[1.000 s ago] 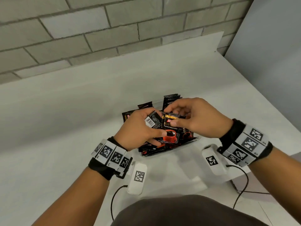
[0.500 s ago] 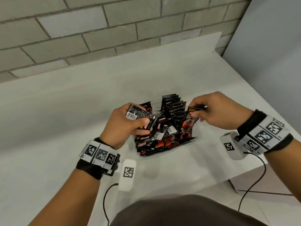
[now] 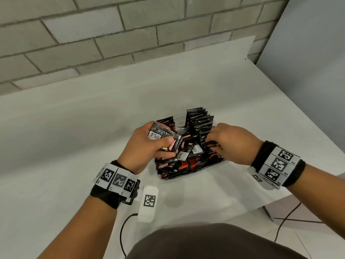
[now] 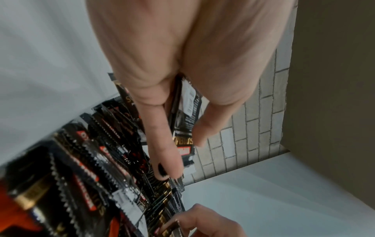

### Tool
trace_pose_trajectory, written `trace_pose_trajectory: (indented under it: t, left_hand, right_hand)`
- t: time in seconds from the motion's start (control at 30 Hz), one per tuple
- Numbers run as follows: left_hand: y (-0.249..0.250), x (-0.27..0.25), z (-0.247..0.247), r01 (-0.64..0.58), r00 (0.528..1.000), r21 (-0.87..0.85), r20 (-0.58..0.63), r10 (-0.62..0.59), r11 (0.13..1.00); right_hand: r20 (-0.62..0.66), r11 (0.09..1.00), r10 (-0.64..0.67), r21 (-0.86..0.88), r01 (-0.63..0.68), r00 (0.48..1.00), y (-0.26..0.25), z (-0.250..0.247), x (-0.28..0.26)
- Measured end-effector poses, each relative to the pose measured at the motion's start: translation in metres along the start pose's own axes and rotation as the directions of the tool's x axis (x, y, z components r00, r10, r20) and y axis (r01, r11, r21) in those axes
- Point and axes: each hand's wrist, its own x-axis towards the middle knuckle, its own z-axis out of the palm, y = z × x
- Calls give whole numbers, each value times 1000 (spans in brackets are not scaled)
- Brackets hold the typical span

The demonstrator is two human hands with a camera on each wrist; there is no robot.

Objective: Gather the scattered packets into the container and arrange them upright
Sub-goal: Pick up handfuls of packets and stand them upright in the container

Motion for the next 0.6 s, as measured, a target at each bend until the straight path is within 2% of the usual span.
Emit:
trace_pose_trajectory:
  t: [0.17, 0.27, 0.33, 0.43, 0.5, 0.6]
  left_hand:
    - [-1, 1, 2, -3, 1000, -92, 19, 5, 996]
    - [-2, 0, 6, 14, 998, -133, 63, -6, 991]
    - [-3, 0, 10, 29, 994, -135, 112, -14, 990]
    - [-3, -1, 17, 23, 984, -136, 176, 2, 990]
    - [-2, -1, 21, -28, 985, -118, 164, 48, 993]
    - [-3, -1, 19, -120, 981, -133, 135, 138, 984]
  right_hand:
    - [-58, 987, 38, 157, -29, 998, 4, -10, -1]
    - [-175, 953, 37, 303, 18, 984, -1, -27, -2]
    - [-247, 872, 68, 485, 63, 967, -14, -39, -2]
    - [-217, 732, 117, 678, 64, 969, -34, -48, 2]
    - [-199, 733, 98, 677, 65, 975, -39, -45, 5]
    - [-358, 770, 95, 618, 159, 929, -37, -41, 5]
